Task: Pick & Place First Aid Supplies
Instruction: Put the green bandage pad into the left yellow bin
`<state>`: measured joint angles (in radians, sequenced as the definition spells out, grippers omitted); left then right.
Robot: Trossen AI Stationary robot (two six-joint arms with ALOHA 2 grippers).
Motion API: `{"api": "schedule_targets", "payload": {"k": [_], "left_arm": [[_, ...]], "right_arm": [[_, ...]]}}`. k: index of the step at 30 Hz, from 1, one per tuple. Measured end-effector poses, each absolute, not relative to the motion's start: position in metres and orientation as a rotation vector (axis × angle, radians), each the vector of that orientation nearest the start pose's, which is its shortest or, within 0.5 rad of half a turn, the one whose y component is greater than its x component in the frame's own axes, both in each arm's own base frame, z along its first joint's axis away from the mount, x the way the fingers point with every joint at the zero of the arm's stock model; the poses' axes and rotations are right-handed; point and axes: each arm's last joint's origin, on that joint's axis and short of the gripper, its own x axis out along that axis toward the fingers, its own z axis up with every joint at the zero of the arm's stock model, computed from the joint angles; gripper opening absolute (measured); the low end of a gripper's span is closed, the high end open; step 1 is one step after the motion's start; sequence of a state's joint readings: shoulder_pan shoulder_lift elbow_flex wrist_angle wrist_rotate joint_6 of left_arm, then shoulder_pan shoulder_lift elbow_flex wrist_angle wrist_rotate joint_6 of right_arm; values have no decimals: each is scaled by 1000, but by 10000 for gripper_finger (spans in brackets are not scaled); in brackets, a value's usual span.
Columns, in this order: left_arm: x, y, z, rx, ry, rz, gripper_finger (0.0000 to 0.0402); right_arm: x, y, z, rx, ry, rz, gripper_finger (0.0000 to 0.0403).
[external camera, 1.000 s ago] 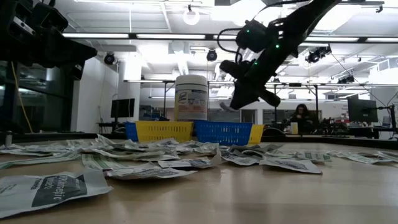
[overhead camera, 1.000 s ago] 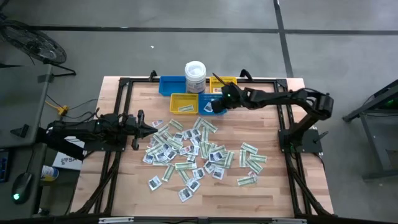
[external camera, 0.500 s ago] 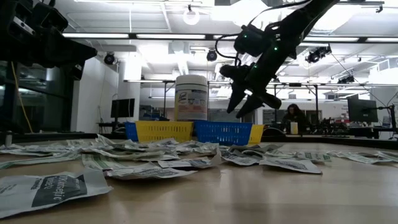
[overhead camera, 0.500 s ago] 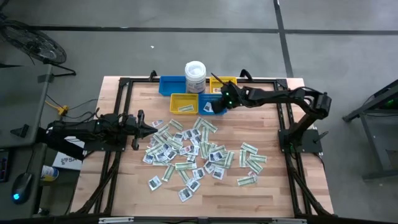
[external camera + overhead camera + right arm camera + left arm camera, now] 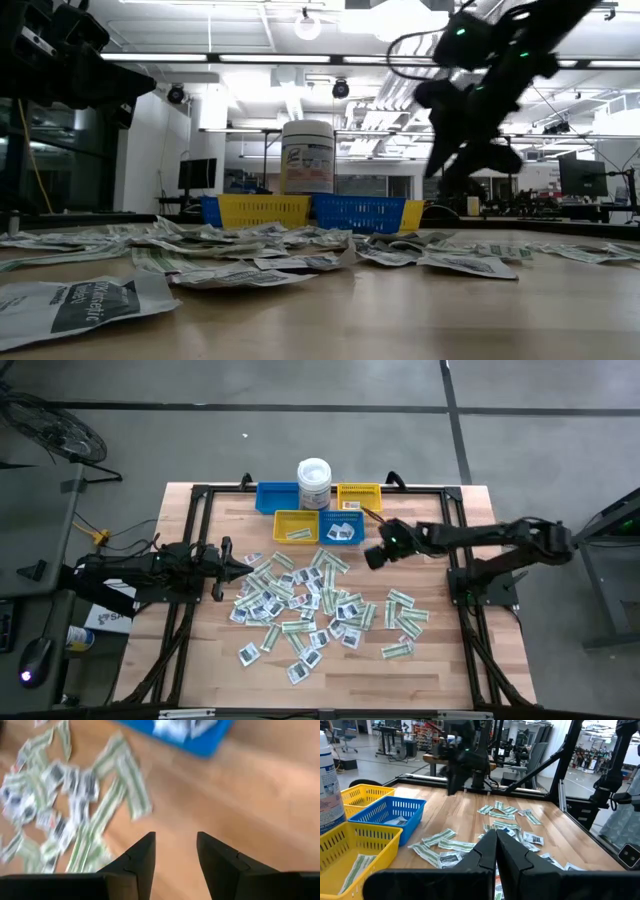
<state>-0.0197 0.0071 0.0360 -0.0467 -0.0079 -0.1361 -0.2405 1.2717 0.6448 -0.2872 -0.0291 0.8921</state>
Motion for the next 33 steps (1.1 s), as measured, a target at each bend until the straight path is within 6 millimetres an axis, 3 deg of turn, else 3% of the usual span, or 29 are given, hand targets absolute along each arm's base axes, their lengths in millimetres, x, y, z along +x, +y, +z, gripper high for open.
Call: {"api": "schedule_targets", "payload": {"k": [5, 10, 19, 28, 33], "left_arm": [[96, -2, 171, -136, 19, -11, 7], [96, -2, 171, -136, 18, -11, 7], [96, -2, 171, -136, 19, -11, 7], [96, -2, 171, -136, 18, -11, 7], [96, -2, 171, -136, 19, -11, 7]], "right_arm": [[207, -26, 183, 1004, 814, -538, 134], [199, -3, 182, 973, 884, -488, 134], [189, 15, 181, 1117, 964, -751, 134], [200, 22, 163, 1290, 1021, -868, 134], [213, 23, 161, 1289, 1079, -900, 134]]}}
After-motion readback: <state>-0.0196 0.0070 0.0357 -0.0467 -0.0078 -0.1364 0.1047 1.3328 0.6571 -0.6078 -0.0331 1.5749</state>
